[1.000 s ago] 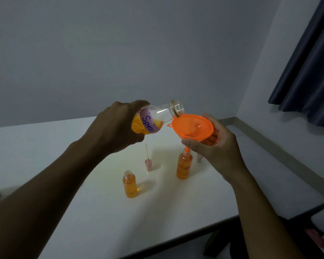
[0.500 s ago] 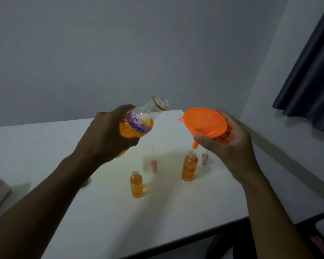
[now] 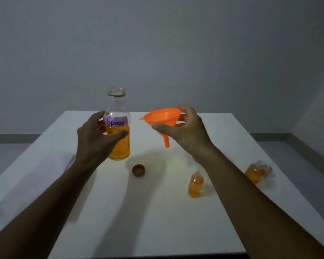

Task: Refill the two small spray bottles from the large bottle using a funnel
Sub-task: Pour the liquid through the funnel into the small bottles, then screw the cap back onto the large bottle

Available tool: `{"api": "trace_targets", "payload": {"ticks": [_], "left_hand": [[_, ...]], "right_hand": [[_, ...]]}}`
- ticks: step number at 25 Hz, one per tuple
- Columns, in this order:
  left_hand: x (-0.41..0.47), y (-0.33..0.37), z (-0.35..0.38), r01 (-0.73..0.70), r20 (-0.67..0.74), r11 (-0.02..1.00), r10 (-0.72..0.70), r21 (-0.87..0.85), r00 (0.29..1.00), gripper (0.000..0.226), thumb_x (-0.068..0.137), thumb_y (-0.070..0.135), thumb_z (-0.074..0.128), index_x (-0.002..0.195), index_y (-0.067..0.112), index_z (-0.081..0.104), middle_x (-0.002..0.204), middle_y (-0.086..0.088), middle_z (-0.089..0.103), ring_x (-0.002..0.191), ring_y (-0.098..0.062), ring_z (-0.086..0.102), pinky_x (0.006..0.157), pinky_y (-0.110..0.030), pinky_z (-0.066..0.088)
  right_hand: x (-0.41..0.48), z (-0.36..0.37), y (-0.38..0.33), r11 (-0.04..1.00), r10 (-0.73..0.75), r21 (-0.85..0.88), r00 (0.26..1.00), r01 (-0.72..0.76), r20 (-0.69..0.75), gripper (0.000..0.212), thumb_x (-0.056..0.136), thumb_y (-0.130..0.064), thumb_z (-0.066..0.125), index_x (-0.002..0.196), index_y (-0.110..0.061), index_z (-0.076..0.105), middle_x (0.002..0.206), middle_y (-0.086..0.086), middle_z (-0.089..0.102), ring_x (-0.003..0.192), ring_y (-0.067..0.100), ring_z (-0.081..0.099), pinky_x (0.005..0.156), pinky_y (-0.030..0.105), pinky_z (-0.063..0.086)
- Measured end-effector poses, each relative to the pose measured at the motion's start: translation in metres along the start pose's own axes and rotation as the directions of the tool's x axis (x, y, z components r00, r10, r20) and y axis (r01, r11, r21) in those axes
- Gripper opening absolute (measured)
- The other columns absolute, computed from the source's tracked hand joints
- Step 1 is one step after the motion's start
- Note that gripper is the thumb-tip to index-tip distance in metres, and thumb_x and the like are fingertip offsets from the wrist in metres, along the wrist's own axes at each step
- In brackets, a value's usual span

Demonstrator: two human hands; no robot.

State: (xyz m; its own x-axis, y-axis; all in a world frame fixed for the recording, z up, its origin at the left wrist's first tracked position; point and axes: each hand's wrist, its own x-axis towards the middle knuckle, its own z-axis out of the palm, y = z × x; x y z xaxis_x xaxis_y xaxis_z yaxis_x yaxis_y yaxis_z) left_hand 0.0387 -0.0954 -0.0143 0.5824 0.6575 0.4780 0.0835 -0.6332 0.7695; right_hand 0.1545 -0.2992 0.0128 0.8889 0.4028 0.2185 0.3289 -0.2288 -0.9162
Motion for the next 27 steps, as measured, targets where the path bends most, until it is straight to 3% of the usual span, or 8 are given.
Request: {"api": "trace_targets", "payload": {"ticks": [5, 11, 16, 23, 27], "left_hand": [[0.002, -0.039, -0.002, 0.113, -0.02, 0.993, -0.114, -0.029, 0.993, 0.076, 0.065, 0.034, 0.087, 0.13, 0.016, 0.053, 0.122, -0.006, 0.065, 0.098, -0.014, 0.06, 0.081, -0.028, 0.049], [0.002, -0.056, 0.007, 0.154, -0.011, 0.982, -0.156, -0.109, 0.988, 0.077, 0.063, 0.03, 0.088, 0.131, 0.019, 0.052, 0.125, -0.004, 0.063, 0.105, -0.018, 0.061, 0.085, -0.03, 0.051], [-0.004, -0.061, 0.008, 0.161, 0.002, 0.976, -0.163, -0.148, 0.987, 0.079, 0.062, 0.029, 0.089, 0.131, 0.02, 0.051, 0.127, -0.003, 0.062, 0.105, -0.014, 0.06, 0.084, -0.025, 0.05], [-0.014, -0.069, 0.003, 0.171, 0.032, 0.968, -0.168, -0.185, 0.985, 0.079, 0.063, 0.026, 0.088, 0.133, 0.021, 0.05, 0.132, -0.002, 0.059, 0.111, -0.015, 0.059, 0.092, -0.033, 0.052], [-0.016, -0.073, 0.003, 0.184, 0.1, 0.965, -0.167, -0.186, 0.981, 0.083, 0.067, 0.031, 0.085, 0.138, 0.026, 0.042, 0.14, 0.004, 0.052, 0.112, -0.006, 0.051, 0.083, -0.016, 0.045]], "right_hand": [[0.022, 0.073, 0.015, 0.973, 0.106, -0.217, 0.99, -0.084, 0.092, 0.102, 0.066, -0.048, 0.087, 0.149, -0.024, 0.032, 0.147, 0.002, 0.045, 0.13, 0.024, 0.047, 0.082, 0.029, 0.042], [0.039, 0.117, 0.036, 0.91, 0.166, -0.401, 0.98, -0.107, 0.114, 0.106, 0.065, -0.046, 0.088, 0.149, -0.026, 0.027, 0.15, 0.004, 0.04, 0.134, 0.027, 0.042, 0.086, 0.032, 0.042], [0.042, 0.129, 0.046, 0.891, 0.136, -0.447, 0.986, -0.079, 0.097, 0.106, 0.066, -0.046, 0.088, 0.149, -0.025, 0.027, 0.151, 0.005, 0.039, 0.135, 0.028, 0.042, 0.09, 0.034, 0.045], [0.039, 0.133, 0.053, 0.902, 0.147, -0.421, 0.985, -0.096, 0.09, 0.116, 0.063, -0.043, 0.09, 0.151, -0.027, 0.015, 0.155, 0.005, 0.033, 0.14, 0.029, 0.037, 0.101, 0.039, 0.044], [0.036, 0.133, 0.056, 0.877, 0.143, -0.474, 0.986, -0.083, 0.092, 0.12, 0.06, -0.053, 0.089, 0.151, -0.028, 0.014, 0.156, 0.004, 0.031, 0.141, 0.029, 0.035, 0.102, 0.042, 0.044]]}}
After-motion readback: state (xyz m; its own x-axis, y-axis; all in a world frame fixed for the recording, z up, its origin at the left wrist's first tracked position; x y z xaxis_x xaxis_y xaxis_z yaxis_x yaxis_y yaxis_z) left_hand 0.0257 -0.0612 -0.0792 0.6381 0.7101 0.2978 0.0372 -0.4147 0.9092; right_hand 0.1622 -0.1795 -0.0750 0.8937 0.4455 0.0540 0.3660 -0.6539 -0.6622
